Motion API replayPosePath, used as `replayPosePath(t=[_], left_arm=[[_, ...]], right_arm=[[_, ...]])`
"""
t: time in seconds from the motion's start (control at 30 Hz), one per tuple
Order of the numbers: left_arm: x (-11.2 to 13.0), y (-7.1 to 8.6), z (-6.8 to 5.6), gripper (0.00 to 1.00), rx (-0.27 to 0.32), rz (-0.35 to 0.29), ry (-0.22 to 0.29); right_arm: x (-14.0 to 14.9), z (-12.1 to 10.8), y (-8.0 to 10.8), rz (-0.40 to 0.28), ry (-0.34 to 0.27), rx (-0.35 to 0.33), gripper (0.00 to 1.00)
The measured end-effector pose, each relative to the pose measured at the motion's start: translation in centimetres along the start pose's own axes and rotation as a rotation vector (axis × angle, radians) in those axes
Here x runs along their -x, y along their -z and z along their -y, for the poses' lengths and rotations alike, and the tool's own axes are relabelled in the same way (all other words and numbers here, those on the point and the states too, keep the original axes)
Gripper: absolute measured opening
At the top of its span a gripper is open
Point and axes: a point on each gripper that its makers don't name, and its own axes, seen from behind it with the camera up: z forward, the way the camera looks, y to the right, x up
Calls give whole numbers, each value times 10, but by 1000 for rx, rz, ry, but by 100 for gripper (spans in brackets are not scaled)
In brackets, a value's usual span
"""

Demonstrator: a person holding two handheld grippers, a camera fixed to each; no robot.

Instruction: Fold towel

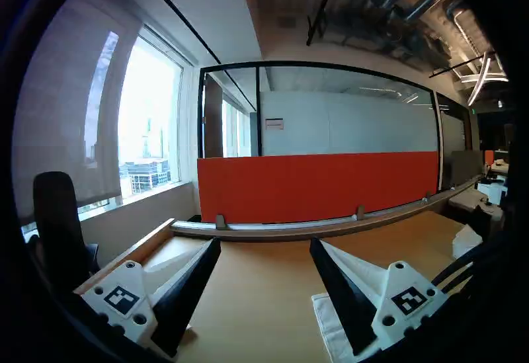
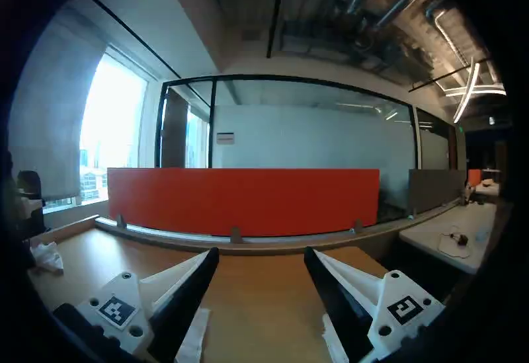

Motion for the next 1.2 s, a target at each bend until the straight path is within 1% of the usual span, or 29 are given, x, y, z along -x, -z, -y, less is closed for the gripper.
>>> replayPosePath(t=[0.2, 0.3, 0.4, 0.5, 0.7, 0.8, 1.0, 1.1, 1.2], left_arm=[[-16, 1, -4, 100, 18, 12, -11], [-17, 0, -8, 100, 33, 29, -9], [-20, 0, -12, 100, 54, 43, -12], [-20, 0, -16, 100, 77, 64, -27], [-14, 2, -30, 100, 147, 114, -69], [-7, 5, -39, 100, 186, 139, -76], [7, 11, -55, 100, 259, 196, -98], [14, 15, -65, 100, 307, 223, -113], [23, 19, -74, 100, 351, 253, -127]], right_arm=[[-11, 6, 4, 12, 6, -11, 100], [-16, 8, 4, 19, 16, -16, 100], [-20, 13, 5, 25, 29, -37, 100], [-19, 19, 5, 48, 44, -65, 100], [-16, 37, 7, 81, 78, -154, 100], [-10, 46, 8, 110, 97, -200, 100], [17, 65, 15, 195, 162, -295, 100], [29, 74, 20, 236, 189, -345, 100], [40, 82, 24, 271, 206, -389, 100]])
